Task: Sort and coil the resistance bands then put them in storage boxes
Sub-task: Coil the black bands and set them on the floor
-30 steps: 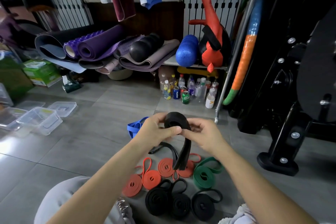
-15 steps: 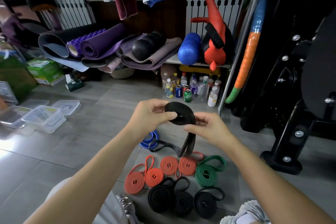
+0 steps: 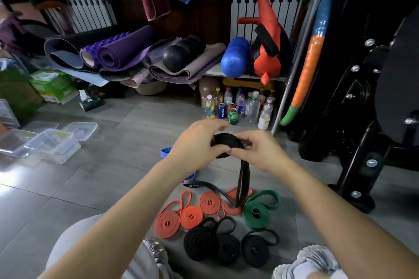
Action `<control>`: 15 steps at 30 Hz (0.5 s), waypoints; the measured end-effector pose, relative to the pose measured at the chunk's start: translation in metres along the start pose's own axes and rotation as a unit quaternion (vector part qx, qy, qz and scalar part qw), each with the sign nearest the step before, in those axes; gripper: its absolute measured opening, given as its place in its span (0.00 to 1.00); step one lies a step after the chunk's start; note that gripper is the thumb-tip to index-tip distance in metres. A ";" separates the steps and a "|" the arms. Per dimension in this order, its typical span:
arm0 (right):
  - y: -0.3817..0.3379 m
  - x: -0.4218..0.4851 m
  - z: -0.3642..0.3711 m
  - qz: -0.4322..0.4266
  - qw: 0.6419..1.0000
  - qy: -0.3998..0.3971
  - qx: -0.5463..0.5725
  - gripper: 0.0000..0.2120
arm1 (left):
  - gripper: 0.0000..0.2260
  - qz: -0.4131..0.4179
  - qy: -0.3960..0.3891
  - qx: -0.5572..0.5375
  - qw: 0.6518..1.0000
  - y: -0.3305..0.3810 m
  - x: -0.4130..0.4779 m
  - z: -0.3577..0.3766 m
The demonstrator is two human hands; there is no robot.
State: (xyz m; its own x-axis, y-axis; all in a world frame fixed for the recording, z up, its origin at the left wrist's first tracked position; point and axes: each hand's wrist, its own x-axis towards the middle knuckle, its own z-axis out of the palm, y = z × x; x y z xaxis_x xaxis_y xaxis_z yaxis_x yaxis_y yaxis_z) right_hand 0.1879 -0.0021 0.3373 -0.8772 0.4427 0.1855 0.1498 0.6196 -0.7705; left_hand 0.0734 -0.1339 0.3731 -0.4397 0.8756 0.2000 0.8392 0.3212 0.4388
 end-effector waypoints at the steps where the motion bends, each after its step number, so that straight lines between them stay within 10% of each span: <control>1: -0.001 0.001 0.001 -0.011 0.999 -0.004 -0.038 0.06 | 0.17 0.018 -0.029 0.044 0.998 0.002 0.003 -0.006; 7: -0.010 0.003 -0.002 0.006 0.999 -0.034 0.042 0.10 | 0.12 0.034 -0.063 0.071 0.995 0.004 0.009 -0.024; 15: -0.014 0.013 -0.014 -0.010 0.984 -0.016 0.176 0.14 | 0.11 -0.045 0.061 -0.370 0.926 0.002 0.002 -0.031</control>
State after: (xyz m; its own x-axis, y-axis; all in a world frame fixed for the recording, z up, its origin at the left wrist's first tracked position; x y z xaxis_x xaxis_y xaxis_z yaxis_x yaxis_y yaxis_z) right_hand 0.1809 0.0035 0.3591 -0.8927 0.4095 0.1880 -0.0300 0.3624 -0.9315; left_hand 0.0644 -0.1430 0.4013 -0.5682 0.7952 0.2117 0.3691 0.0163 0.9292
